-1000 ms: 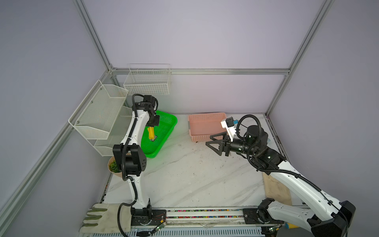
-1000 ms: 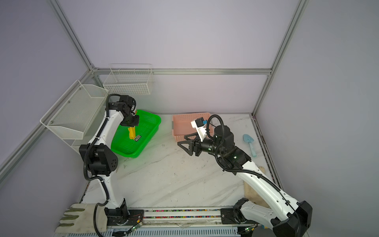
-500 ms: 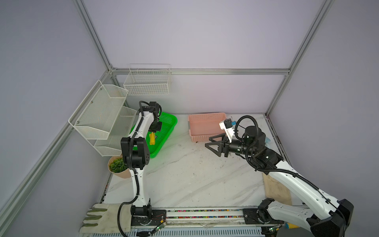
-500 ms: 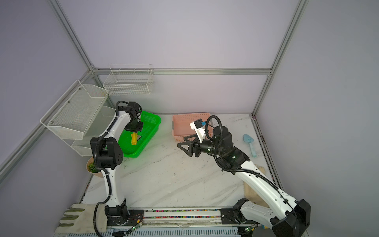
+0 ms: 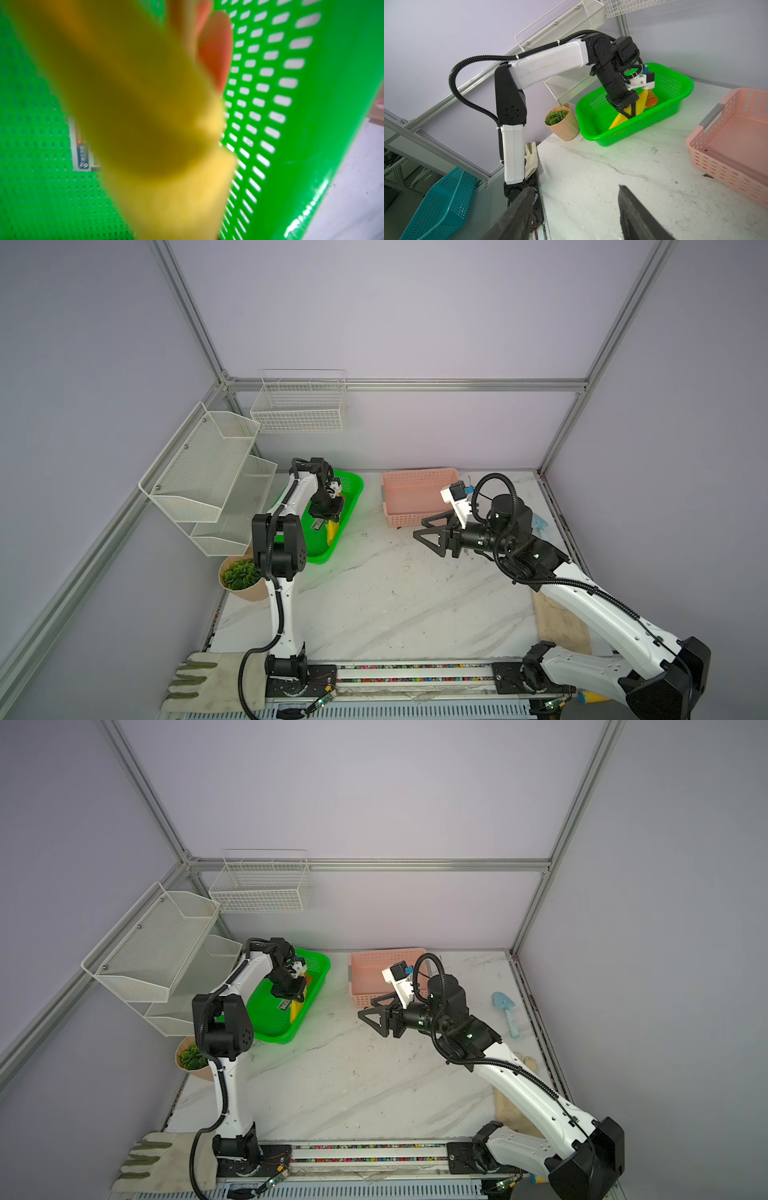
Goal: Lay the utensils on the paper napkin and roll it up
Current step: 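Carry the yellow bundle with the left gripper and lower it into the green basket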
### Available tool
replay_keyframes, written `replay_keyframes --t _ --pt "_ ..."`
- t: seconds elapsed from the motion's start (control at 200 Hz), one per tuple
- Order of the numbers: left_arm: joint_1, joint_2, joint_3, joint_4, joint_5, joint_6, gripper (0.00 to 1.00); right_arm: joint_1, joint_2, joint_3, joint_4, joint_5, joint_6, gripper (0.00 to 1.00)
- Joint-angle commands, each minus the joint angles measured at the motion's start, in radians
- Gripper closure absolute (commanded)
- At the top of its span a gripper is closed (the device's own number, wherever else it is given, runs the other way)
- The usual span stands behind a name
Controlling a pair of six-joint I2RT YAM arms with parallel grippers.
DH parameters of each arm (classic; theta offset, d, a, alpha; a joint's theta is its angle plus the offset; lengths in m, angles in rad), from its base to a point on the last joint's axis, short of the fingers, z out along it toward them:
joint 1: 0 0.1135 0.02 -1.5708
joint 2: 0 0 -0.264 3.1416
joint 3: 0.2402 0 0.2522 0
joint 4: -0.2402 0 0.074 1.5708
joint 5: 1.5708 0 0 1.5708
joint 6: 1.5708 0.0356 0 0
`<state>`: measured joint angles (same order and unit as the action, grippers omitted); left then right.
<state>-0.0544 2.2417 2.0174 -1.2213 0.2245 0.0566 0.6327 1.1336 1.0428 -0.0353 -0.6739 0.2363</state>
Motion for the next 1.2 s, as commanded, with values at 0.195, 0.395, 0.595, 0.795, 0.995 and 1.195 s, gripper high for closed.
replay_keyframes --t 0.195,0.395,0.595,0.795,0.995,1.195 --pt "-0.064 0.051 -0.025 0.019 0.221 0.049 1.00 -0.010 0.006 -0.003 0.023 -0.013 -0.025 0.34" --pt "-0.040 0.058 -0.055 0.054 0.251 0.057 1.00 -0.010 0.015 0.005 0.025 -0.017 -0.023 0.35" --pt "-0.035 0.097 -0.073 0.064 0.279 0.072 1.00 -0.010 0.039 0.023 0.044 -0.042 -0.009 0.35" --pt "-0.035 0.103 -0.083 0.078 0.270 0.073 1.00 -0.010 0.036 0.027 0.066 -0.059 0.013 0.37" --pt "-0.035 0.120 -0.064 0.082 0.231 0.061 0.87 -0.010 0.031 0.025 0.090 -0.072 0.040 0.37" --pt "-0.035 0.124 -0.052 0.086 0.162 0.040 0.69 -0.010 0.030 0.037 0.104 -0.092 0.058 0.39"
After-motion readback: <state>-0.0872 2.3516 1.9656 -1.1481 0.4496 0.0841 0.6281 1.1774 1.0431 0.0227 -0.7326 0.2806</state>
